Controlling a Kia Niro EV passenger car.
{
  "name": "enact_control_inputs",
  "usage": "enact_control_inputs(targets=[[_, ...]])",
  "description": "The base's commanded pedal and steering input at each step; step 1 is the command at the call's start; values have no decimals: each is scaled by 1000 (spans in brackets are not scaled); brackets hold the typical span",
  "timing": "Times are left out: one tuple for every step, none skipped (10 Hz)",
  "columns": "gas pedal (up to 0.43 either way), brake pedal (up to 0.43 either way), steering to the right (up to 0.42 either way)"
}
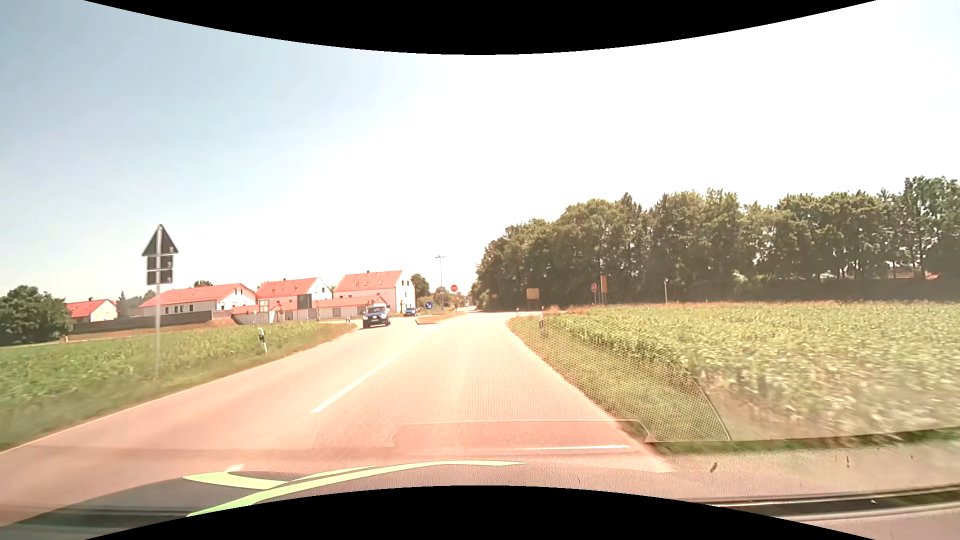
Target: Follow the waypoints while adhering to traffic rules and regulations
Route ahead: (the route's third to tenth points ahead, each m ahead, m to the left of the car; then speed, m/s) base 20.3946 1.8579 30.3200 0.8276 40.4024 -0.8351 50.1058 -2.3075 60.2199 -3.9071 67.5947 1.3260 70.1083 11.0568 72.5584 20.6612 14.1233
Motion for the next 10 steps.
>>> enact_control_inputs(targets=[[0,140,-2],[0,146,-2],[0,152,-2],[0,152,-3],[0,152,-2],[0,152,-3],[0,152,-2],[0,159,-2],[0,159,-3],[0,165,-3]])
